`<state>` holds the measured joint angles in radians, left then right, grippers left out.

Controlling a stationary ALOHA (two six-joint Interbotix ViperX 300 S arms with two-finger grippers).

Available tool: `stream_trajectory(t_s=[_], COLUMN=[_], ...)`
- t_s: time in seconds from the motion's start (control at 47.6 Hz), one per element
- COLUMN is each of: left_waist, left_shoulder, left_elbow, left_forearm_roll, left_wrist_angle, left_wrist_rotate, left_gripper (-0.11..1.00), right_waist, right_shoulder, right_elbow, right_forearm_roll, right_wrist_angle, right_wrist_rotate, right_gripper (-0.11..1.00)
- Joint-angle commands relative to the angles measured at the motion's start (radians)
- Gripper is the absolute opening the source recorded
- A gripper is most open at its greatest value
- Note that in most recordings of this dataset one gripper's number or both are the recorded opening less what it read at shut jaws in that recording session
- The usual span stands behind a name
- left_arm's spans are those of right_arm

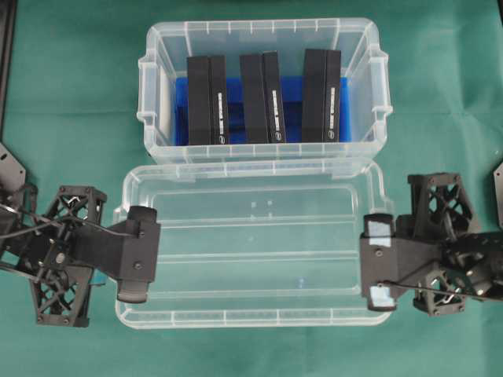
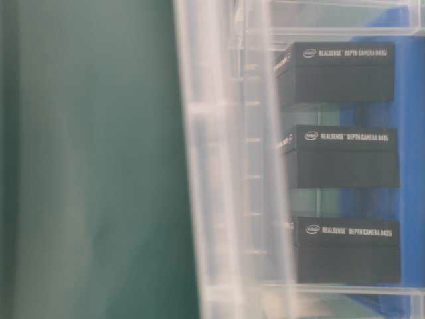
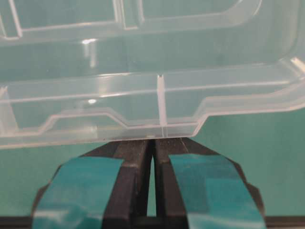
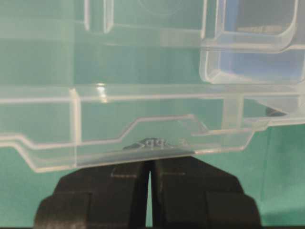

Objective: Clamp the lid of the box with both arms, then lift and open it.
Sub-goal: 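Lower the lid onto the cloth in front of the box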

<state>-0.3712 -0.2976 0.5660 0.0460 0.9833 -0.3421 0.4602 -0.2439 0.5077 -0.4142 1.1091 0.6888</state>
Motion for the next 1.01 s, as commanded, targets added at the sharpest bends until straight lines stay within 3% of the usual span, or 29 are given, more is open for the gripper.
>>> stream_trajectory(t_s=[0.0, 0.61, 0.799, 0.988], left_waist=[0.014, 0.014, 0.012, 0.012], left_shoulder=[0.009, 0.173, 0.212, 0.201], left_elbow=[-0.055, 0.054, 0.066, 0.084], left_forearm_roll=[0.037, 0.037, 0.037, 0.035], left_wrist_angle=[-0.051, -0.291, -0.344, -0.345], left_wrist_rotate=[-0.003, -0.049, -0.060, -0.061], left_gripper=[0.01, 0.01, 0.01, 0.01], right_waist=[-0.006, -0.006, -0.006, -0.008], right_shoulder=[0.015, 0.123, 0.161, 0.160], right_elbow=[-0.035, 0.167, 0.195, 0.199], right_forearm_roll=[-0.031, -0.032, -0.038, -0.038], right_wrist_angle=[-0.037, -0.365, -0.437, -0.434], right_wrist_rotate=[0.031, 0.198, 0.210, 0.210], right_gripper=[0.00, 0.00, 0.00, 0.00])
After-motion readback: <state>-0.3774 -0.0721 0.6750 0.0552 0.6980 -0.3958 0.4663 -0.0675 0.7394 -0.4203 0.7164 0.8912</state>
